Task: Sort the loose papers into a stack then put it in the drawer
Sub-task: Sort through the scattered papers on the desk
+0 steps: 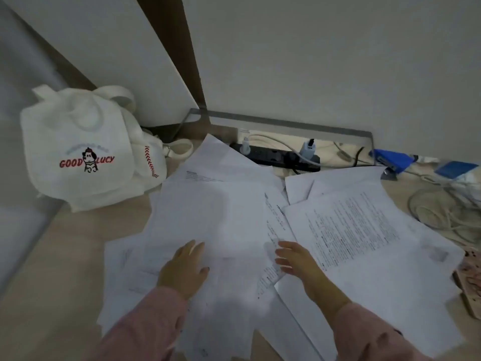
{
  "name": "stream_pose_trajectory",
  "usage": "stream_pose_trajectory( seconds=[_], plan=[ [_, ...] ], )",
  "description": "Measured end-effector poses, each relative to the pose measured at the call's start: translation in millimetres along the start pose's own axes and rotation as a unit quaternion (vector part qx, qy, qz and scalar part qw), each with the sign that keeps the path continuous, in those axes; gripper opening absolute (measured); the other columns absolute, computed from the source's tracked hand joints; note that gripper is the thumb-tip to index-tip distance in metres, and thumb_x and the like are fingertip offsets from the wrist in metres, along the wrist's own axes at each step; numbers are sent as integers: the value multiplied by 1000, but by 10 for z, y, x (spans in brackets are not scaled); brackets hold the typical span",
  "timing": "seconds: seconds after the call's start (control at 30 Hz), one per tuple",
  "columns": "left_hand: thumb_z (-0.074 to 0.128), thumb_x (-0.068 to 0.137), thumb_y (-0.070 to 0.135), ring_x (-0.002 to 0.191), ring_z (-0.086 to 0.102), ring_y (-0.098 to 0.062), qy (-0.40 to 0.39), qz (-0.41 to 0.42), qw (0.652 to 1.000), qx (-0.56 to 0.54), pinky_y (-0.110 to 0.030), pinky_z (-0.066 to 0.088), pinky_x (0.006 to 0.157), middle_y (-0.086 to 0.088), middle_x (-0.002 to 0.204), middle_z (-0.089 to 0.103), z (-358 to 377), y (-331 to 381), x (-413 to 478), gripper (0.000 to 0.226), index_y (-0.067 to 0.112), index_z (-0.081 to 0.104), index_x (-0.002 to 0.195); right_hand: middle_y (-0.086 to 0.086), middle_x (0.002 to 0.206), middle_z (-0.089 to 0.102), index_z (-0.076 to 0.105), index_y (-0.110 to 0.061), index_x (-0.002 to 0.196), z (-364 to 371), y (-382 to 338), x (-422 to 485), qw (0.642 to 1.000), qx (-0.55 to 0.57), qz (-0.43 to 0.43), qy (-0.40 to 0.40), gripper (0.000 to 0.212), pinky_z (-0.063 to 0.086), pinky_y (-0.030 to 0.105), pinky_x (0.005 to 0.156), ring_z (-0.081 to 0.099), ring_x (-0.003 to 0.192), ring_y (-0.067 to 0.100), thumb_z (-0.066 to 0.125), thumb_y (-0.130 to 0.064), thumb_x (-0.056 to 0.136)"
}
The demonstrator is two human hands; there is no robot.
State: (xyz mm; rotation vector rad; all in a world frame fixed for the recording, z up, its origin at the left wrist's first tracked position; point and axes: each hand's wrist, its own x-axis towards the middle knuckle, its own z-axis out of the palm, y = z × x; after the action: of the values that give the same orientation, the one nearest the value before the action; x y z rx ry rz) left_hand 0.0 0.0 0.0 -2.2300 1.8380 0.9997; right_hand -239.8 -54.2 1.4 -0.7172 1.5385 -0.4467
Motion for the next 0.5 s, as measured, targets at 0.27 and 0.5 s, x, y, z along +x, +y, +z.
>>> stream_pose_trajectory(
  seconds=[0.27, 0.5],
  plan=[
    [53, 83, 52, 146, -10, -17, -35, -54, 998, 3, -32, 19, 116, 1, 157, -18, 301, -257, 41, 92, 23, -4, 149, 8, 79, 57, 56, -8, 103, 290, -18, 304, 999, -12, -1, 36, 20, 42, 21, 57, 51, 62, 15, 62, -6, 85],
    [48, 91, 38, 145, 7, -15, 9, -29, 999, -29, -29, 31, 110, 5, 158, -4, 279, -406, 26, 68, 23, 13, 147, 11, 59, 56, 52, -10, 68, 342, -14, 292, 999, -17, -23, 43, 20, 42, 22, 46, 51, 45, 18, 59, 3, 82]
  ],
)
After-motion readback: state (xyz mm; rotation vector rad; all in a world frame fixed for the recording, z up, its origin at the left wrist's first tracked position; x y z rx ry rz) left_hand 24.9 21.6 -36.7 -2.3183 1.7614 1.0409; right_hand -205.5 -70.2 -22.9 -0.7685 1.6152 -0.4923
